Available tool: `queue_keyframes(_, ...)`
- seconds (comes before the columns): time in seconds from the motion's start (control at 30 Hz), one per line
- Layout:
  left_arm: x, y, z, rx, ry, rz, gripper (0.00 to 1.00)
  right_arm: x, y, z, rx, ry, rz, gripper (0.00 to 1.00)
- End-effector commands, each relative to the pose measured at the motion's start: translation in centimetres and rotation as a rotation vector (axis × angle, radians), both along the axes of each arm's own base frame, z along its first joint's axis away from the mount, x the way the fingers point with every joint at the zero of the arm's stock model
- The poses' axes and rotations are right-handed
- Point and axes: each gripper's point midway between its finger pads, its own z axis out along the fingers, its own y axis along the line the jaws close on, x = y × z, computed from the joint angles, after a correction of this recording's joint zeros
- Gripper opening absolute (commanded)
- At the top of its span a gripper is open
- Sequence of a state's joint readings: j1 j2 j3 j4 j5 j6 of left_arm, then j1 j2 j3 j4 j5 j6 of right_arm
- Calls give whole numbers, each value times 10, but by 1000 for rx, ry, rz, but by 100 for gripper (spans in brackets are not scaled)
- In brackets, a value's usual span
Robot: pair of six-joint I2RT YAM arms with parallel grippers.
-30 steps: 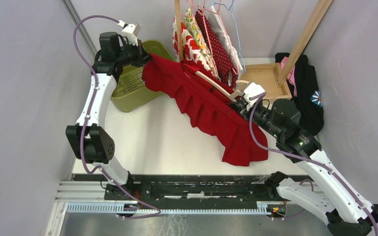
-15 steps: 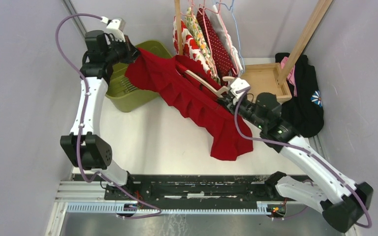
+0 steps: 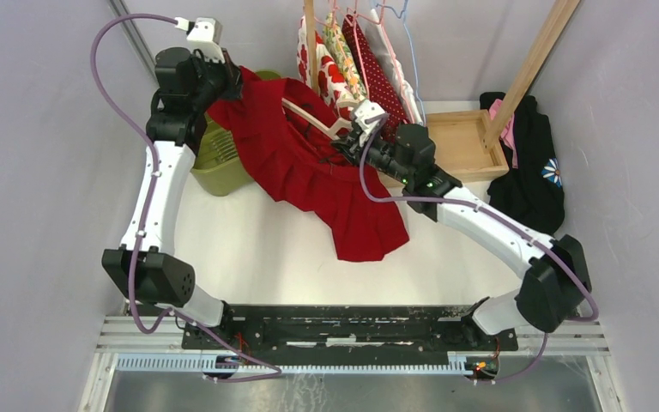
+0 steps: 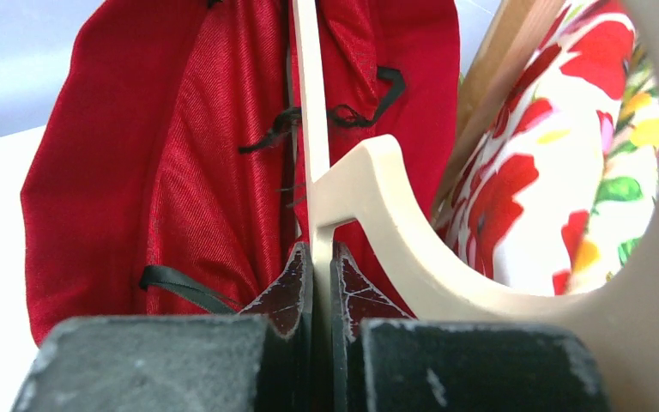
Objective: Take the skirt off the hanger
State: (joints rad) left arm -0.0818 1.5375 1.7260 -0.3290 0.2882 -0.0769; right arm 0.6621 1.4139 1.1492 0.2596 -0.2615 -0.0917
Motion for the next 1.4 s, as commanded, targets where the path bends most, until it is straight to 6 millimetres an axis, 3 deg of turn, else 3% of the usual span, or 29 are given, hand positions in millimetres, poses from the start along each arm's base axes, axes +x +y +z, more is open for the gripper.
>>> queue_keyframes(0.0, -18, -4, 50, -29, -123, -1, 3, -9, 15, 136, 284, -296, 63, 1)
queue_keyframes(0.07, -20, -3, 48, -28, -121, 5, 3, -1, 14, 151, 314, -329, 29, 1)
queue_keyframes(0.17, -22, -3, 48, -29, -119, 8, 3, 12, 31, 148, 328, -304, 57, 1)
queue_keyframes(0.3, -31, -3, 51, -30, -123, 9, 3, -10, 44, 162, 336, -323, 111, 1)
queue_keyframes(0.43, -53, -33, 61, -96, -126, -85, 3, -18, 44, 165, 335, -322, 122, 1)
queue_keyframes(0.5, -68, -53, 74, -114, -139, -151, 3, -23, 43, 162, 315, -320, 123, 1)
queue_keyframes(0.6, -89, -74, 105, -152, -190, -215, 3, -12, 43, 145, 258, -316, 80, 1)
queue_keyframes(0.7, -109, -83, 141, -184, -253, -252, 3, -13, 44, 158, 297, -349, 87, 1)
queue_keyframes(0.8, -115, -73, 155, -157, -292, -204, 3, -23, 37, 187, 341, -391, 95, 1)
queue_keyframes(0.87, -112, -64, 153, -127, -297, -155, 3, -21, 35, 184, 310, -398, 83, 1)
queue_keyframes(0.97, -115, -71, 151, -157, -283, -192, 3, -1, 40, 164, 272, -390, 52, 1)
queue_keyframes(1.07, -117, -77, 147, -170, -271, -223, 3, -1, 37, 176, 299, -405, 43, 1)
queue_keyframes(1.17, -113, -62, 145, -111, -286, -148, 3, -4, 36, 160, 241, -366, 49, 1)
queue_keyframes(1.37, -86, -28, 143, 7, -313, 51, 3, -31, -5, 116, 105, -310, -4, 1)
